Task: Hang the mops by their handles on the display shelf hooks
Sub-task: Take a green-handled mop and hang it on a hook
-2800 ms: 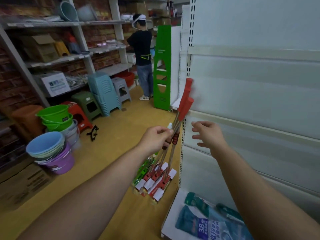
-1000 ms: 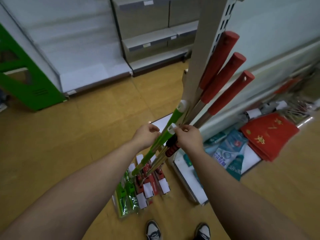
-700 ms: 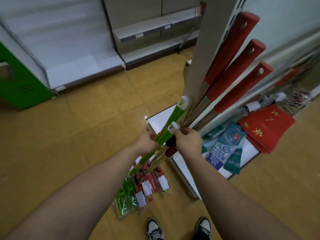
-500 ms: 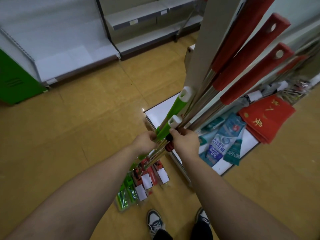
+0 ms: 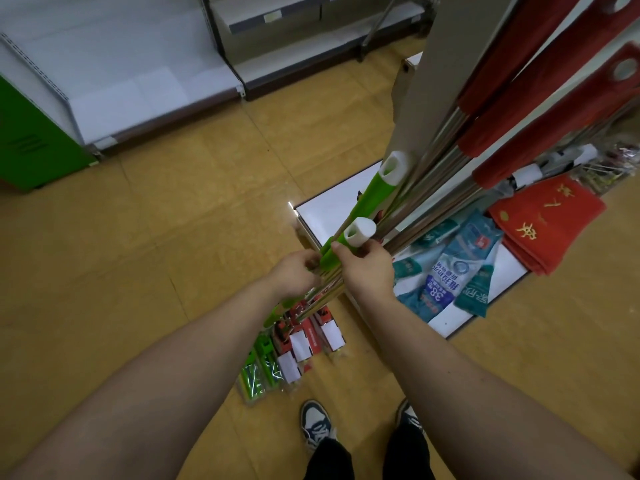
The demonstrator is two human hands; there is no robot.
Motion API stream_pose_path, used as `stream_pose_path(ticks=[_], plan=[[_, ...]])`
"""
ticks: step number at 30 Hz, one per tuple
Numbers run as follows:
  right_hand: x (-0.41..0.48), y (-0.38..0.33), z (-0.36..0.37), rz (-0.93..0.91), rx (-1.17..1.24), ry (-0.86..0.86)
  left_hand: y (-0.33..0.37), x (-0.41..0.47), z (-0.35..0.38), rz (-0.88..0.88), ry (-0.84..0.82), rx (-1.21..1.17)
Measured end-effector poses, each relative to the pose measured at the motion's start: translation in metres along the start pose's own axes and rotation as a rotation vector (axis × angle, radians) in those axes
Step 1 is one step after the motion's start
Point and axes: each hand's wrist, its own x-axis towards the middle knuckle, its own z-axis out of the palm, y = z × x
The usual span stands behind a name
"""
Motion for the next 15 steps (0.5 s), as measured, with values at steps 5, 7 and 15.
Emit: stream_pose_path(ticks=[5,7,15], plan=[[-0.013,-0.003,0.017,-0.016,-0.038,-0.123,-0.018,-0.013,-0.012,-0.024,0.001,-0.008],[-0.021,-0.004,0.024,-0.034,-0.082,-0.179,-0.031,-0.021,-0.015,-0.032,-0.003,-0.003],[-0.059,-0.007,0.045,-0.143,-0.154,-0.235,-0.072,-0.058,-0.029,-0.018,0.029,0.058]])
